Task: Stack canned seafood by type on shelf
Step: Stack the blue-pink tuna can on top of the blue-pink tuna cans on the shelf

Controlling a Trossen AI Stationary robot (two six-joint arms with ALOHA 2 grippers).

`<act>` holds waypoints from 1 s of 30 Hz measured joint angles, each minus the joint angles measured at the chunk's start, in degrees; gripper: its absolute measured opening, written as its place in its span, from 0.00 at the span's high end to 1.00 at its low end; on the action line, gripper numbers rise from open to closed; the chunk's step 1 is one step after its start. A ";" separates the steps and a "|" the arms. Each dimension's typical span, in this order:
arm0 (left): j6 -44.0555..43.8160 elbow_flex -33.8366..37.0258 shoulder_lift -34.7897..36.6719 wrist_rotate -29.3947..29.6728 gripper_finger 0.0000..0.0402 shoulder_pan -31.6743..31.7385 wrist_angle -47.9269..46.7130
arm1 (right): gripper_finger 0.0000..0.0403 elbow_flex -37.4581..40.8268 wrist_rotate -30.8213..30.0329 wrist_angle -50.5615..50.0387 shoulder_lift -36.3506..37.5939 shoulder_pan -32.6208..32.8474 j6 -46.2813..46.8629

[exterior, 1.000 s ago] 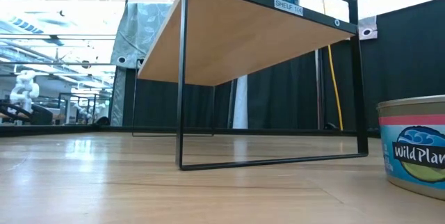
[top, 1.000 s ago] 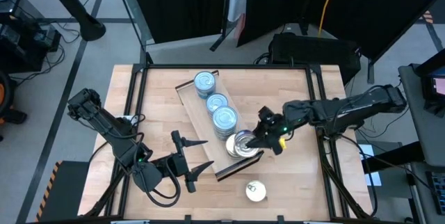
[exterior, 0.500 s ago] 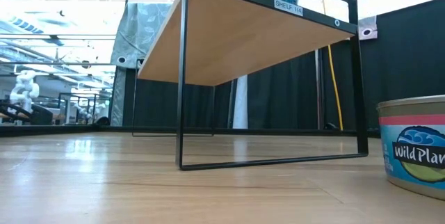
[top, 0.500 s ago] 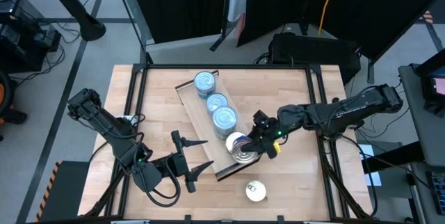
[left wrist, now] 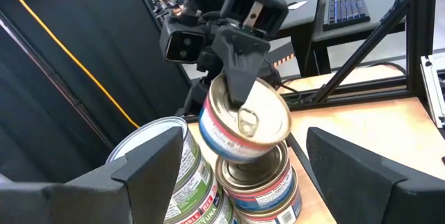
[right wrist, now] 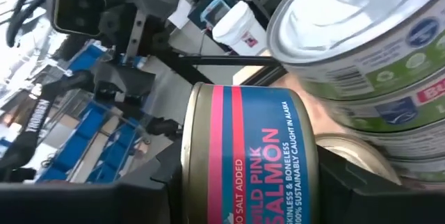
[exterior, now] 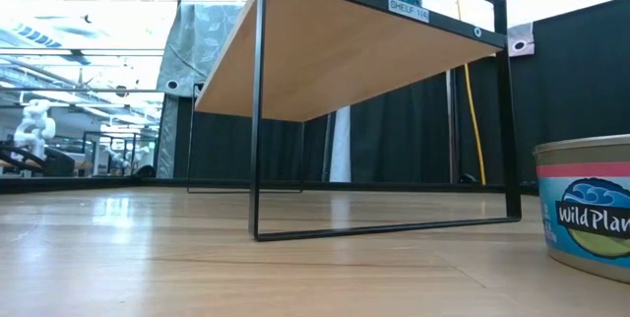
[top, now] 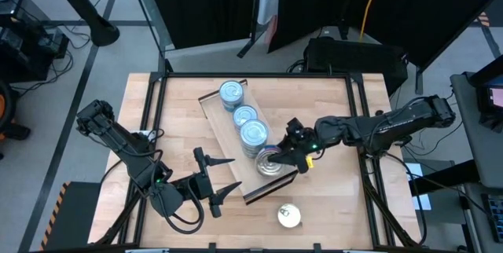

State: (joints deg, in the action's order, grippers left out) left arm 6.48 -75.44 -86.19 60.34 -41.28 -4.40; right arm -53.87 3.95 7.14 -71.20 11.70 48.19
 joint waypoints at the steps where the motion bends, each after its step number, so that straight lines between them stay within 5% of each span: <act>1: 0.00 0.00 0.00 0.00 0.24 0.00 0.00 | 0.53 0.00 -0.08 -0.07 0.00 -0.04 -0.23; 9: -0.02 0.00 0.00 -0.02 0.24 0.00 0.00 | 0.56 0.00 -1.51 -0.47 0.00 -0.04 -0.38; 30: -0.02 0.00 0.00 -0.02 0.24 0.00 0.00 | 0.44 0.00 -5.42 -4.21 0.04 0.05 -1.89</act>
State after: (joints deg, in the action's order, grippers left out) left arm 6.46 -75.44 -86.19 60.31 -41.28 -4.40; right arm -53.87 -1.48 2.93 -71.16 11.75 46.30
